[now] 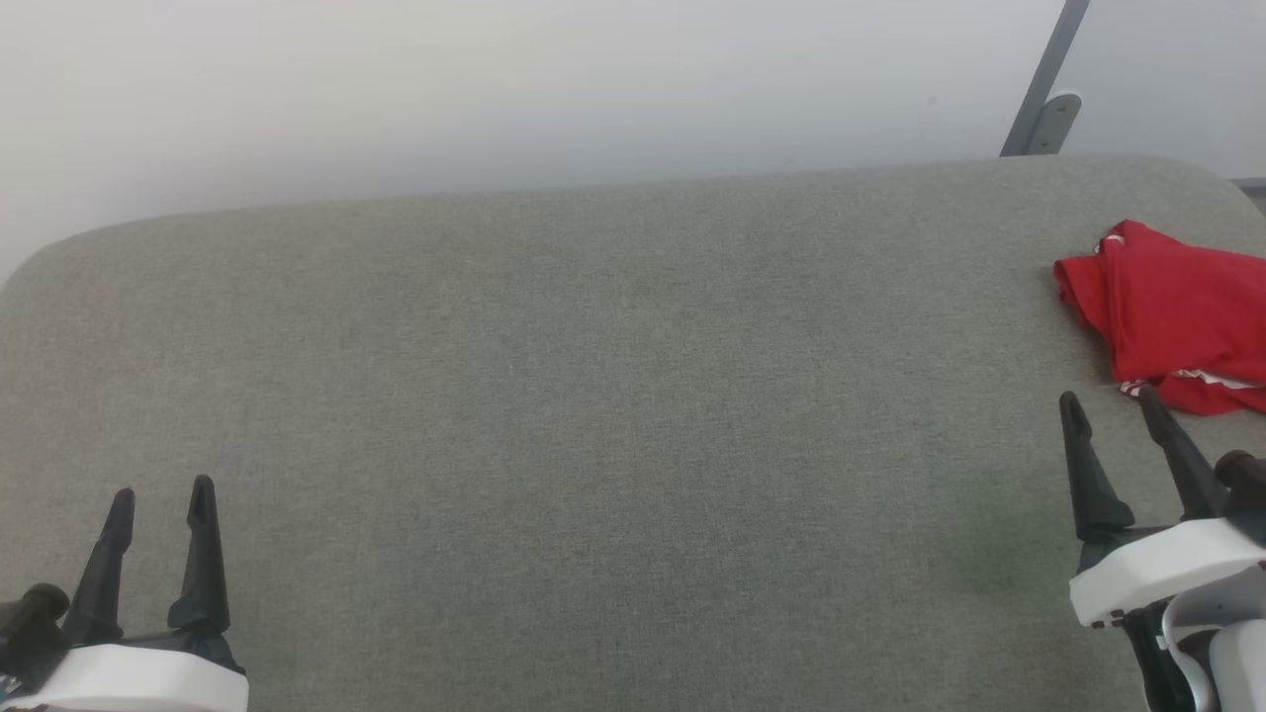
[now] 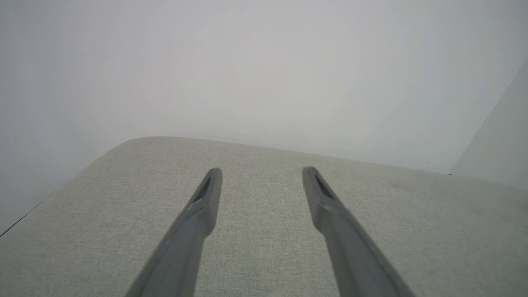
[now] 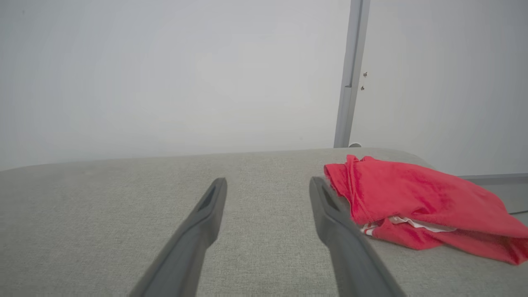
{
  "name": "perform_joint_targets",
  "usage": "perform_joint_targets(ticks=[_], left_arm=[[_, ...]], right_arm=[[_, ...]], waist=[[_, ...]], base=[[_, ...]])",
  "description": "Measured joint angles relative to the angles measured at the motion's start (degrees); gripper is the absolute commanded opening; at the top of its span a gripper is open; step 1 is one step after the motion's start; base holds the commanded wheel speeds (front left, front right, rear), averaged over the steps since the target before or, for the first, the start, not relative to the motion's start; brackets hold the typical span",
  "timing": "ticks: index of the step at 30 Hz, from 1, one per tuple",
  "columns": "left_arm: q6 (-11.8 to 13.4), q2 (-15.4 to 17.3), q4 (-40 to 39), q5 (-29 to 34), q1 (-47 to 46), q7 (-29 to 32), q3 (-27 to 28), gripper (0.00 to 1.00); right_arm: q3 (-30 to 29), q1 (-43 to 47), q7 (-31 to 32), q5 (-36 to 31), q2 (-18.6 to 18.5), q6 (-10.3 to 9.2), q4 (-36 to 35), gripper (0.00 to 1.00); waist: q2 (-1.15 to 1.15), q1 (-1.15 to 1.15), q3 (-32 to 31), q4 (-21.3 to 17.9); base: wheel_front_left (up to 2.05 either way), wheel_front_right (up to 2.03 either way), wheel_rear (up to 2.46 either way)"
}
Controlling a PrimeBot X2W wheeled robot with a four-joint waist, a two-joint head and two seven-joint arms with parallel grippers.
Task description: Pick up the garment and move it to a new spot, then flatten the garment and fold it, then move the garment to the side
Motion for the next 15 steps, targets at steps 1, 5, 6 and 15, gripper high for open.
perform_joint_targets(ticks=[1,5,6,15], left_arm=[[0.0,-0.1,0.0,0.0,0.0,0.0,0.0,1.0],[0.0,-0.3,-0.1,0.0,0.1,0.0,-0.1,1.0],[0.0,-0.3,-0.1,0.0,0.1,0.0,-0.1,1.0],[0.0,-1.4,-0.2,-0.1,0.1,0.0,0.3,0.0]], right_arm=[[-0.1,0.2,0.3,-0.1,0.2,0.0,-0.2,1.0],[-0.4,0.4,0.8,-0.4,0.3,0.01,-1.1,1.0],[-0.4,0.4,0.9,-0.5,0.5,0.0,-1.3,1.0],[-0.5,1.0,1.5,-0.7,1.0,0.0,-1.2,0.0]], waist=[[0.0,0.0,0.0,0.0],[0.0,0.0,0.0,0.2],[0.0,0.0,0.0,0.2],[0.0,0.0,0.0,0.5]], base=[[0.0,0.0,0.0],[0.0,0.0,0.0],[0.0,0.0,0.0],[0.0,0.0,0.0]])
